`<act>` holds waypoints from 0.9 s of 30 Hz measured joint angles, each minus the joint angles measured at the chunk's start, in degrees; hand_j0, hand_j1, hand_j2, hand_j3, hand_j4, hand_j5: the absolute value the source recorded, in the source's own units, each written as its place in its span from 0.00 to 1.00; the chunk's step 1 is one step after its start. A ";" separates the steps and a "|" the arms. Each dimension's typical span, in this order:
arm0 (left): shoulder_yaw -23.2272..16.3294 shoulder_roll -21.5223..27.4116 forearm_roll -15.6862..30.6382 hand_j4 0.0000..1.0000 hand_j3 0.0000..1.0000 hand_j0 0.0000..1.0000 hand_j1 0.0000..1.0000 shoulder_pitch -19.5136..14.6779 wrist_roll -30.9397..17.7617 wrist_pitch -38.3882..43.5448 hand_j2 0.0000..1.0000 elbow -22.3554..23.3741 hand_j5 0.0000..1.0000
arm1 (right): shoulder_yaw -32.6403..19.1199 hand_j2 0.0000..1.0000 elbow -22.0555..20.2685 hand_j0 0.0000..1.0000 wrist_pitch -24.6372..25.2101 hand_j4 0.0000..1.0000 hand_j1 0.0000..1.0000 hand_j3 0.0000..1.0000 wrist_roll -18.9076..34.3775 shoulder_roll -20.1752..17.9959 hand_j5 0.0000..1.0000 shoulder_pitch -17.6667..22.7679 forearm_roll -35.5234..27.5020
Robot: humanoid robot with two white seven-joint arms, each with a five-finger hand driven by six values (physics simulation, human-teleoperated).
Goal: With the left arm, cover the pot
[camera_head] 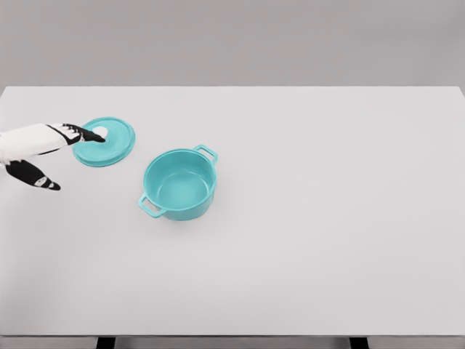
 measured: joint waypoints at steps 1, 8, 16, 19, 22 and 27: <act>-0.54 -0.41 0.23 1.00 1.00 1.00 1.00 -1.72 0.00 0.11 1.00 -0.38 1.00 | 0.01 1.00 0.09 1.00 -0.01 1.00 1.00 1.00 -0.02 0.00 1.00 0.00 0.00; -8.75 -6.67 1.18 1.00 1.00 1.00 1.00 -10.77 -0.08 0.08 1.00 9.25 1.00 | -0.09 1.00 0.35 1.00 -0.01 1.00 1.00 1.00 -0.06 0.00 1.00 0.00 -0.06; -10.06 -13.52 13.51 1.00 1.00 1.00 1.00 -10.16 7.07 0.07 1.00 20.23 1.00 | -0.11 1.00 0.36 1.00 -0.01 1.00 1.00 1.00 -0.07 0.00 1.00 0.00 -0.06; -10.80 -15.41 16.22 1.00 1.00 1.00 1.00 -14.69 7.87 0.04 1.00 29.29 1.00 | -0.11 1.00 0.35 1.00 0.00 1.00 1.00 1.00 -0.07 0.00 1.00 0.00 -0.08; -12.38 -18.47 15.65 1.00 1.00 1.00 1.00 -16.04 8.03 0.13 1.00 38.22 1.00 | -0.11 1.00 0.38 1.00 -0.01 1.00 1.00 1.00 -0.08 0.00 1.00 0.00 -0.06; -13.74 -21.45 15.16 0.93 0.93 0.93 0.93 -18.77 5.30 0.64 0.93 43.78 0.93 | -0.11 1.00 0.37 1.00 -0.01 1.00 1.00 1.00 -0.07 0.00 1.00 0.00 -0.06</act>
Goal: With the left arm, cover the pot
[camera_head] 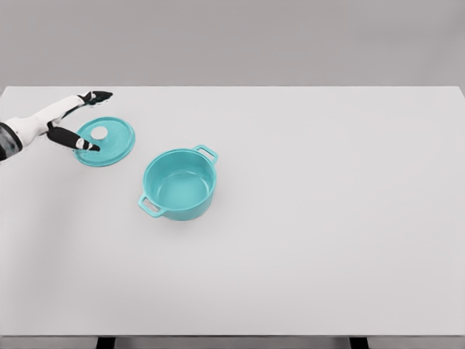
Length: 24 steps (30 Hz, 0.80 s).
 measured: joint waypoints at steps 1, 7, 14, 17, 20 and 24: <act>-0.11 -0.36 -0.05 0.91 0.91 0.91 0.91 -0.62 -0.79 0.35 0.91 1.02 0.91 | 0.00 1.00 0.00 1.00 0.00 1.00 1.00 1.00 0.00 0.00 1.00 0.00 0.00; -0.21 -2.42 0.08 0.86 0.86 0.86 0.86 -3.78 -4.39 4.53 0.86 7.95 0.86 | 0.00 1.00 0.01 1.00 0.00 1.00 1.00 1.00 -0.01 0.00 1.00 0.00 0.00; 0.21 -4.34 0.67 0.85 0.85 0.85 0.85 -3.78 -5.17 6.10 0.85 10.18 0.85 | 0.00 1.00 0.00 1.00 0.00 1.00 1.00 1.00 -0.01 0.00 1.00 0.00 0.00; 0.33 -4.52 0.74 0.85 0.85 0.85 0.85 -3.78 -5.40 6.14 0.85 10.20 0.85 | 0.00 1.00 0.00 1.00 0.00 1.00 1.00 1.00 -0.01 0.00 1.00 0.00 0.00; 0.40 -4.60 0.72 0.85 0.85 0.85 0.85 -3.78 -5.87 6.11 0.85 10.03 0.85 | 0.00 1.00 0.01 1.00 0.00 1.00 1.00 1.00 0.00 0.00 1.00 0.00 0.00; 0.65 -4.59 1.01 0.65 0.65 0.65 0.65 -3.25 -6.79 5.79 0.65 9.72 0.65 | 0.00 1.00 0.00 1.00 0.00 1.00 1.00 1.00 0.00 0.00 1.00 0.00 0.00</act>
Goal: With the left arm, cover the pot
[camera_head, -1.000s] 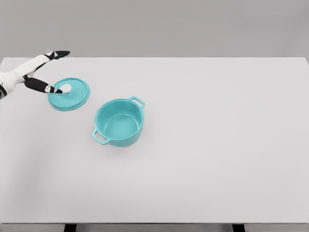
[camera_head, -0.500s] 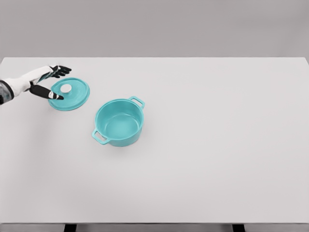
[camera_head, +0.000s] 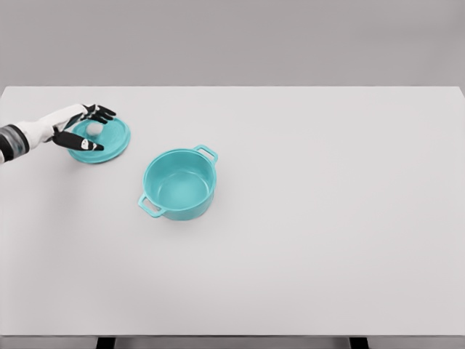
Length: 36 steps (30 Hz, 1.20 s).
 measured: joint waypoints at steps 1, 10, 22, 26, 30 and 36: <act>0.06 0.01 0.11 0.65 0.65 0.65 0.65 0.09 -0.12 -0.06 0.65 -0.04 0.65 | 0.00 1.00 -0.01 1.00 0.00 1.00 1.00 1.00 0.00 0.00 1.00 0.00 0.00; 1.66 0.37 2.76 0.43 0.43 0.43 0.43 2.55 1.27 -0.04 0.43 -0.28 0.43 | 0.00 1.00 -0.01 1.00 0.00 1.00 1.00 1.00 0.00 0.00 1.00 0.00 0.01; 2.41 0.39 2.32 0.35 0.35 0.35 0.35 3.69 2.39 -0.86 0.35 -1.03 0.35 | 0.00 1.00 -0.01 1.00 0.00 1.00 1.00 1.00 -0.01 0.00 1.00 0.00 0.00; 1.56 0.75 1.46 0.33 0.33 0.33 0.33 5.54 1.83 -3.81 0.33 -5.98 0.33 | 0.00 1.00 0.00 1.00 0.00 1.00 1.00 1.00 -0.01 0.00 1.00 0.00 0.00; 0.27 2.85 2.63 0.29 0.29 0.29 0.29 7.12 0.80 -5.40 0.29 -15.23 0.29 | 0.00 1.00 -0.01 1.00 0.00 1.00 1.00 1.00 -0.01 0.00 1.00 0.00 0.00; -0.24 8.24 5.66 0.29 0.29 0.29 0.29 7.99 0.67 -5.76 0.29 -25.82 0.29 | 0.01 1.00 0.01 1.00 0.00 1.00 1.00 1.00 0.01 0.00 1.00 0.00 0.02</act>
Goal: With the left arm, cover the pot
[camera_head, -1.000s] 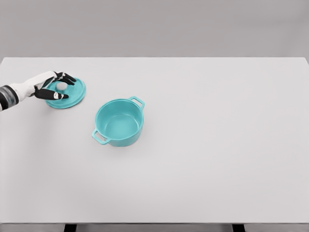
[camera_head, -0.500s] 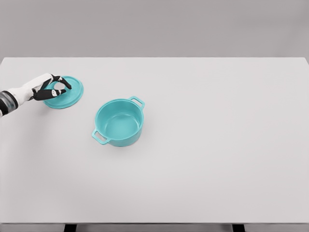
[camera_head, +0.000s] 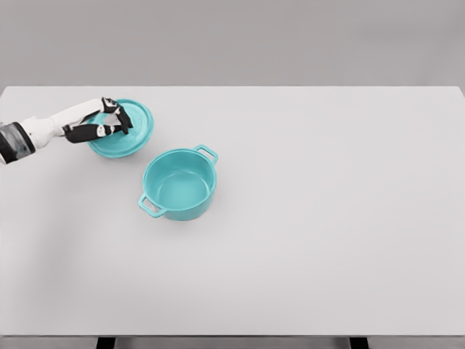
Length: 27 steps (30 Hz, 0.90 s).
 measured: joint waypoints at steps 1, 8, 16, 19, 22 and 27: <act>-0.19 0.96 0.21 0.29 0.29 0.29 0.29 1.59 -0.04 -0.11 0.29 -2.12 0.29 | -0.01 1.00 -0.01 1.00 0.00 1.00 1.00 1.00 0.00 0.00 1.00 0.00 -0.02; -0.77 5.33 1.16 0.29 0.29 0.29 0.29 5.02 -0.08 -0.18 0.29 -14.42 0.29 | -0.01 1.00 -0.01 1.00 0.00 1.00 1.00 1.00 0.00 0.00 1.00 0.00 -0.01; -3.92 5.41 1.08 0.30 0.30 0.30 0.30 4.75 0.02 0.19 0.30 -16.84 0.30 | -0.01 1.00 0.00 1.00 0.00 1.00 1.00 1.00 -0.01 0.00 1.00 0.00 -0.01; -4.82 5.04 1.13 0.30 0.30 0.30 0.30 4.75 -0.09 0.51 0.30 -16.96 0.30 | -0.01 1.00 -0.01 1.00 0.00 1.00 1.00 1.00 -0.01 0.00 1.00 0.00 -0.02; -5.32 4.44 1.75 0.29 0.29 0.29 0.29 4.67 0.20 1.01 0.29 -17.10 0.29 | -0.01 1.00 -0.01 1.00 0.00 1.00 1.00 1.00 -0.01 0.00 1.00 0.00 -0.02; -5.70 3.14 1.49 0.29 0.29 0.29 0.29 4.93 0.15 1.04 0.29 -18.52 0.29 | -0.01 1.00 -0.02 1.00 0.00 1.00 1.00 1.00 -0.02 0.00 1.00 0.00 -0.02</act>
